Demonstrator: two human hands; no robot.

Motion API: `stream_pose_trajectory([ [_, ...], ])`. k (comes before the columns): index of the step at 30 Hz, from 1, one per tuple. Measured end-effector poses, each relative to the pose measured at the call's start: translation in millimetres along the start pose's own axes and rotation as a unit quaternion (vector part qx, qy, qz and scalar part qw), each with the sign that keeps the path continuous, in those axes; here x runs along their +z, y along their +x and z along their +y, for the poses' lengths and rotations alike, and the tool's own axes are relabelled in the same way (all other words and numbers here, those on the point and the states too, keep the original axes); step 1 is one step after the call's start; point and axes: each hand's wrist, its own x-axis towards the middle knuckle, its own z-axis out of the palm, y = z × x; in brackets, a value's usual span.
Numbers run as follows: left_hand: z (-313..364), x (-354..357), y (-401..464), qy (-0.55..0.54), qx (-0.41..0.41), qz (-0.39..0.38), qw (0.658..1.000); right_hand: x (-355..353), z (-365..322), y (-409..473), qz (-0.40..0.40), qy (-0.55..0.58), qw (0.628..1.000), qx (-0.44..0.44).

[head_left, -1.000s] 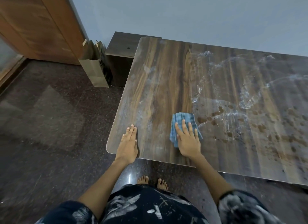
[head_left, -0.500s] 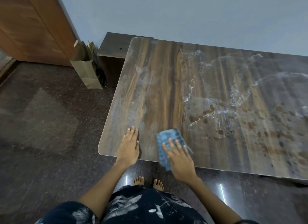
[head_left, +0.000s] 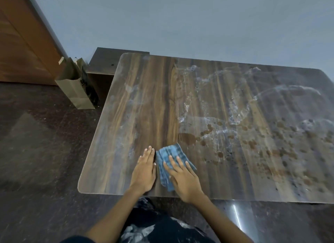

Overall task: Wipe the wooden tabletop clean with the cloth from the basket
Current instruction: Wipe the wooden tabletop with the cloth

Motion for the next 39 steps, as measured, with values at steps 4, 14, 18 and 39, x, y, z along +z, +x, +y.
stream_pose_trajectory([
  [4,4.7,4.1,18.7,0.022,-0.009,0.006,1.0,-19.1,38.2,19.1,-0.009,0.003,0.998,0.061],
  [14,10.7,0.1,140.1,0.074,0.007,-0.004,0.997,-86.6,61.1,181.5,0.042,0.036,0.993,0.105],
  [18,18.1,-5.2,197.9,0.068,0.013,0.005,0.998,-76.5,73.8,168.7,0.05,0.014,0.996,0.071],
  [39,17.9,-23.9,422.7,0.065,-0.055,0.062,0.994,-156.7,159.2,377.9,0.113,0.002,0.993,0.04],
])
